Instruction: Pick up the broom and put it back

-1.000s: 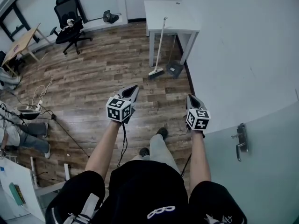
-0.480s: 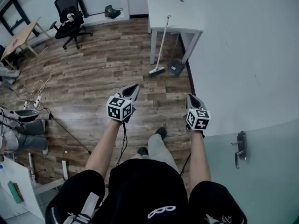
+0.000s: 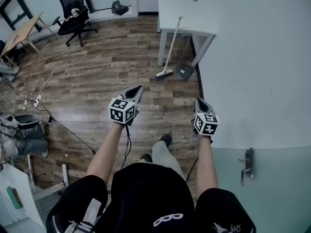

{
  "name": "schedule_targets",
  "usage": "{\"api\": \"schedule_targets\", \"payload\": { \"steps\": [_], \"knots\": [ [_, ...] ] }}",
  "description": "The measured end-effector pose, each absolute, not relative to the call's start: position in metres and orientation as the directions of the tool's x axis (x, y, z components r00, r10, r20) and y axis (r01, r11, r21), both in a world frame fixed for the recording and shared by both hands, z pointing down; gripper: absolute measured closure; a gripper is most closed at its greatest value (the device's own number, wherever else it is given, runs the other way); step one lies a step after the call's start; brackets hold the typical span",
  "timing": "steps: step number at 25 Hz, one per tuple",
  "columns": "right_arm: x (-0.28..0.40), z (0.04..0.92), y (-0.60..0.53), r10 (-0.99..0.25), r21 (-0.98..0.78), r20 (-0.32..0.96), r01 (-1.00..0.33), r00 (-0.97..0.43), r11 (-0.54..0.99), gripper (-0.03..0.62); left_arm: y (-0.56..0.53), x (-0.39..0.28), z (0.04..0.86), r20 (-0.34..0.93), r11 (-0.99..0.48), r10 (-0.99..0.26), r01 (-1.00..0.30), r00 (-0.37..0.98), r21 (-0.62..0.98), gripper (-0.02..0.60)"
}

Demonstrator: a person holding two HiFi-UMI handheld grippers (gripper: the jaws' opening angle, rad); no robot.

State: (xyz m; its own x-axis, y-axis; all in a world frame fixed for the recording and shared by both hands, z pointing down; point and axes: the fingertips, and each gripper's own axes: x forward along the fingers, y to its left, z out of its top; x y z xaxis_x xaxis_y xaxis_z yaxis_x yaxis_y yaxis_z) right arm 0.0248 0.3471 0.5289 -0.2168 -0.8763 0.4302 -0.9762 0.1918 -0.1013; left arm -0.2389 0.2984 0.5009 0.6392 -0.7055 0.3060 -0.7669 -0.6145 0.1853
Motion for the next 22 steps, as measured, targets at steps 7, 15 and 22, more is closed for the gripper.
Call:
{"api": "schedule_targets", "payload": {
  "steps": [7,15,22],
  "knots": [
    [0.031,0.527,0.307,-0.875,-0.101,0.432,-0.975,-0.220,0.195,0.569,0.260,-0.234,0.501,0.312,-0.613,-0.704,-0.768,0.638,0.188,0.571],
    [0.046,0.529,0.268,-0.871,-0.112,0.434,-0.973,-0.232,0.203,0.569,0.225,-0.219,0.500,0.324,-0.605,-0.707,-0.775,0.629,0.183,0.570],
    [0.066,0.533,0.239,-0.868,-0.126,0.431,-0.969,-0.245,0.211,0.569,0.198,-0.200,0.502,0.340,-0.598,-0.711,-0.784,0.616,0.169,0.571]
  ]
}}
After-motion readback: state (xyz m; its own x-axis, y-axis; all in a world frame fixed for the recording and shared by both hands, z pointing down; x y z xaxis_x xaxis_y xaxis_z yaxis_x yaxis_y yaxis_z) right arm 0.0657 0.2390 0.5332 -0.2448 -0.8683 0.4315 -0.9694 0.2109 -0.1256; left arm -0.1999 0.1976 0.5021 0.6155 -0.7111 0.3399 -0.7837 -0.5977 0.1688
